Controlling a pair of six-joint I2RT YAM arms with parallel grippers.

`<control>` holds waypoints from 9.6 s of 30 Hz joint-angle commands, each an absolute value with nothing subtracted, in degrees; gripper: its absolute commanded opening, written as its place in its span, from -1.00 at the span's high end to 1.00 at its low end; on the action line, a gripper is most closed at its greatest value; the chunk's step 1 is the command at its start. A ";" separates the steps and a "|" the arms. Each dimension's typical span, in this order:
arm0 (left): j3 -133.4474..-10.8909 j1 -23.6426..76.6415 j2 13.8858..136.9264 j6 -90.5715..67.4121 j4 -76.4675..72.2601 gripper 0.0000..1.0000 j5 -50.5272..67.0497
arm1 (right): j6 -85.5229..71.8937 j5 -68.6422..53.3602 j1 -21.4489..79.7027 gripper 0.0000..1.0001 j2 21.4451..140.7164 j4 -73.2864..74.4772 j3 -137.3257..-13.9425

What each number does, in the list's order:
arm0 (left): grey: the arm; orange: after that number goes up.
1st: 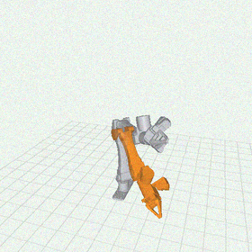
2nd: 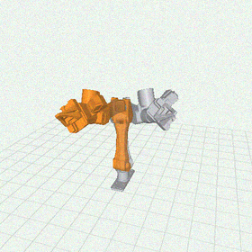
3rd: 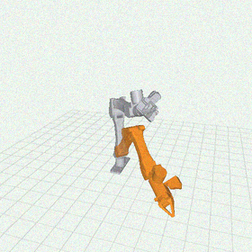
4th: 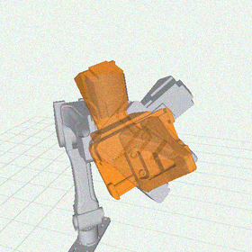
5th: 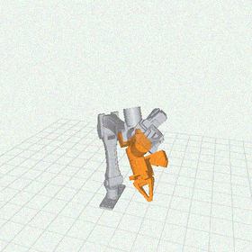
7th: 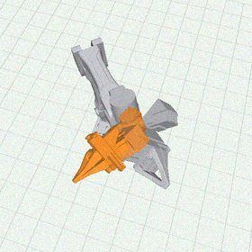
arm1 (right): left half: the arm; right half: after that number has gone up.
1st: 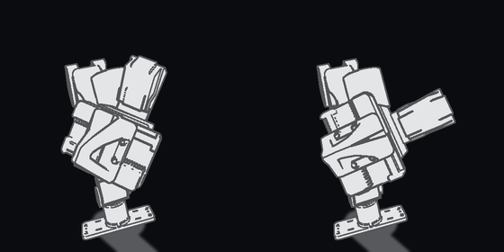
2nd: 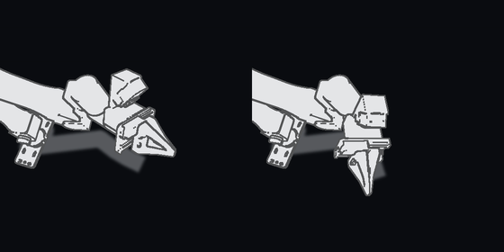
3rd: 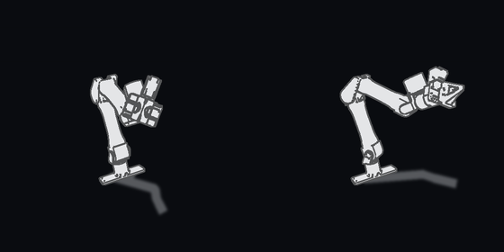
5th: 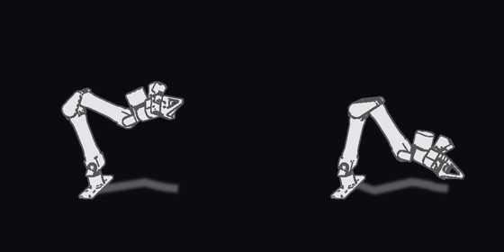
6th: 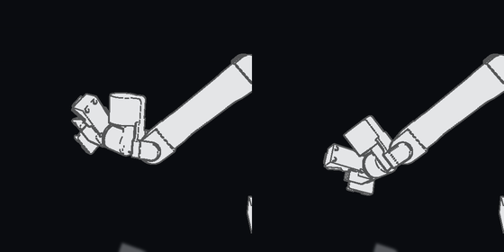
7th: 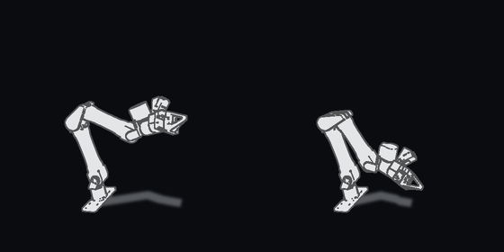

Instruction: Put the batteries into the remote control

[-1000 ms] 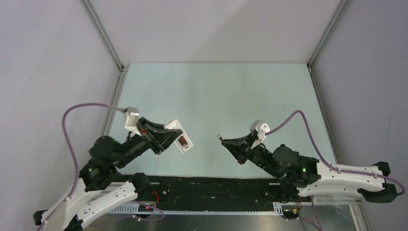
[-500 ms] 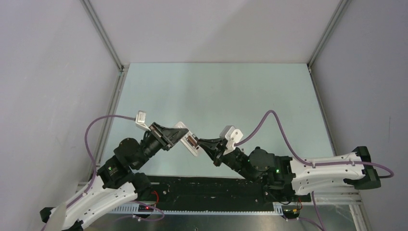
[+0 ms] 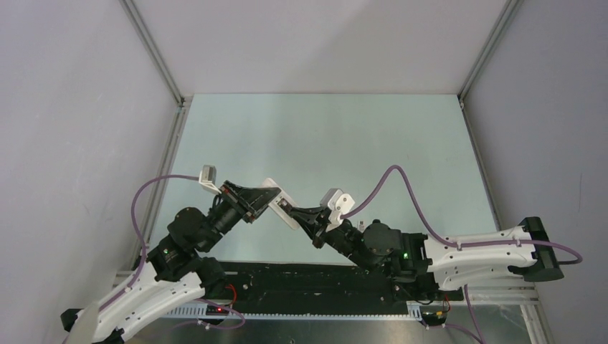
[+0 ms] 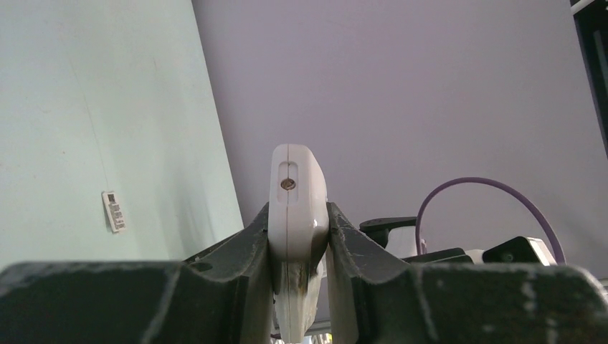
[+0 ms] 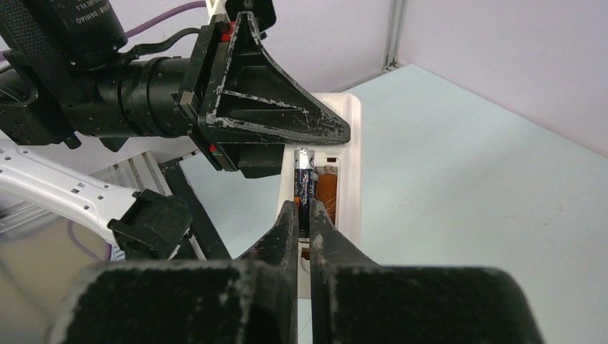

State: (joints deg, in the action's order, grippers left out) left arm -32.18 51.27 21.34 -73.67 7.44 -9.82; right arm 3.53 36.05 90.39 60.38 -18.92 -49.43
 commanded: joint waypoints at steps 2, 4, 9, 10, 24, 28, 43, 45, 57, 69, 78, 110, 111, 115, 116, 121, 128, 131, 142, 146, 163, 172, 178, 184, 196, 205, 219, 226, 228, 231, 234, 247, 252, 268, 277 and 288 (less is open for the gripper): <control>-32.03 51.49 21.45 -75.21 3.88 1.00 -9.20 | 1.97 37.32 89.59 1.00 61.17 -20.45 -52.16; -31.93 51.52 21.37 -75.23 3.87 1.00 -9.10 | 1.82 37.15 89.21 1.00 61.52 -20.54 -52.16; -31.82 51.54 21.35 -75.33 3.71 1.00 -8.77 | 1.91 37.26 88.47 1.00 62.43 -20.93 -52.16; -31.82 51.51 21.40 -75.32 3.68 1.00 -8.63 | 1.96 37.48 88.28 1.00 62.65 -21.03 -52.18; -31.16 51.47 21.37 -75.46 3.16 1.00 -8.18 | 4.63 39.58 88.06 0.98 63.78 -20.79 -52.21; -30.99 51.49 21.26 -75.52 3.20 1.00 -8.22 | 5.72 39.93 88.28 0.95 64.18 -20.53 -52.21; -30.81 51.47 20.97 -75.57 3.18 1.00 -8.68 | 8.45 43.99 89.66 0.86 66.32 -16.91 -53.59; -30.77 51.49 20.88 -75.51 3.19 1.00 -8.75 | 8.35 44.37 89.80 0.86 66.09 -16.08 -53.61; -31.11 51.53 21.28 -75.57 3.18 1.00 -8.54 | 7.40 44.77 90.26 0.64 65.84 -13.77 -53.57; -30.85 51.48 21.00 -75.64 3.17 1.00 -8.43 | 7.38 45.06 90.25 0.50 65.55 -14.06 -53.60; -30.21 51.48 21.78 -76.27 3.18 1.00 -7.56 | 6.23 41.17 90.42 0.39 62.21 -15.11 -53.60; -30.22 51.71 32.95 -65.21 0.27 1.00 27.66 | 21.28 -9.78 83.53 -0.28 34.65 13.48 -49.74; -30.43 51.86 33.35 -64.91 0.27 1.00 28.32 | 21.47 -11.26 83.51 -0.26 34.81 13.85 -49.70; -30.63 52.44 34.64 -64.53 -1.02 1.00 28.64 | 21.00 -12.52 83.50 -0.21 38.55 13.82 -49.64; -30.69 52.50 34.70 -64.60 -1.57 1.00 28.65 | 20.82 -12.24 83.45 -0.20 39.23 13.63 -49.47; -30.95 52.99 34.72 -64.72 -2.41 1.00 29.16 | 18.82 -12.49 83.43 -0.01 42.78 5.97 -46.36; -30.81 53.25 34.36 -65.22 -3.23 1.00 29.70 | 17.71 -11.43 83.33 0.16 46.37 1.21 -45.12; -30.69 53.26 34.07 -65.23 -3.83 1.00 29.72 | 17.06 -11.06 83.13 0.21 46.57 -0.34 -44.51; -30.32 53.27 33.41 -65.81 -5.92 1.00 30.39 | 15.95 -9.76 81.73 0.29 46.21 -2.76 -42.85; -29.98 53.26 33.31 -66.10 -6.69 1.00 30.73 | 15.51 -9.71 81.18 0.30 45.70 -3.13 -42.20; -29.40 53.49 33.75 -66.79 -8.75 1.00 30.87 | 14.14 -12.58 78.80 0.42 44.54 -3.35 -40.96; -29.26 53.52 33.72 -67.17 -9.75 1.00 30.93 | 14.68 -14.10 78.66 0.43 44.71 -3.12 -40.95; -29.01 53.55 33.65 -67.54 -10.16 1.00 30.94 | 14.65 -15.01 78.58 0.48 45.12 -2.77 -40.90; -29.00 53.57 33.82 -67.63 -10.41 1.00 31.01 | 14.70 -15.38 78.63 0.50 45.39 -2.59 -40.95; -29.09 53.63 34.43 -67.84 -10.72 1.00 31.36 | 15.09 -16.31 78.64 0.51 47.43 -2.68 -40.96; -29.33 53.63 34.19 -67.93 -10.79 1.00 30.70 | 15.02 -15.94 78.75 0.59 46.35 -0.29 -40.96; -29.58 53.65 32.96 -68.52 -10.73 1.00 29.77 | 15.02 -11.91 81.60 0.70 48.07 3.91 -41.25; -29.91 53.62 32.52 -68.46 -10.79 1.00 29.19 | 16.18 -5.92 84.22 0.76 50.41 10.04 -43.75; -29.96 53.61 32.40 -68.51 -10.76 1.00 29.14 | 16.35 -4.38 84.91 0.77 51.32 11.71 -44.50; -29.76 53.66 32.09 -68.58 -10.76 1.00 28.89 | 16.37 -2.27 85.95 0.79 52.19 13.68 -44.97; -29.61 53.64 31.49 -68.68 -10.81 1.00 28.50 | 16.20 -1.20 86.59 0.80 52.45 14.70 -45.00; -29.99 53.61 31.63 -69.42 -10.76 1.00 28.39 | 15.74 6.81 89.10 0.80 54.20 17.52 -45.00; -30.36 53.62 31.58 -69.37 -10.77 1.00 28.52 | 16.30 9.50 89.65 0.81 56.14 17.72 -45.00; -31.38 53.63 31.64 -69.70 -10.77 1.00 28.48 | 16.01 11.15 90.24 0.83 57.18 21.37 -45.00; -33.66 53.61 31.85 -70.29 -10.85 1.00 28.97 | 16.05 15.09 91.59 0.84 59.04 21.73 -45.00; -34.64 53.60 31.78 -71.68 -12.02 1.00 29.55 | 18.02 22.36 93.81 0.83 59.53 20.82 -44.79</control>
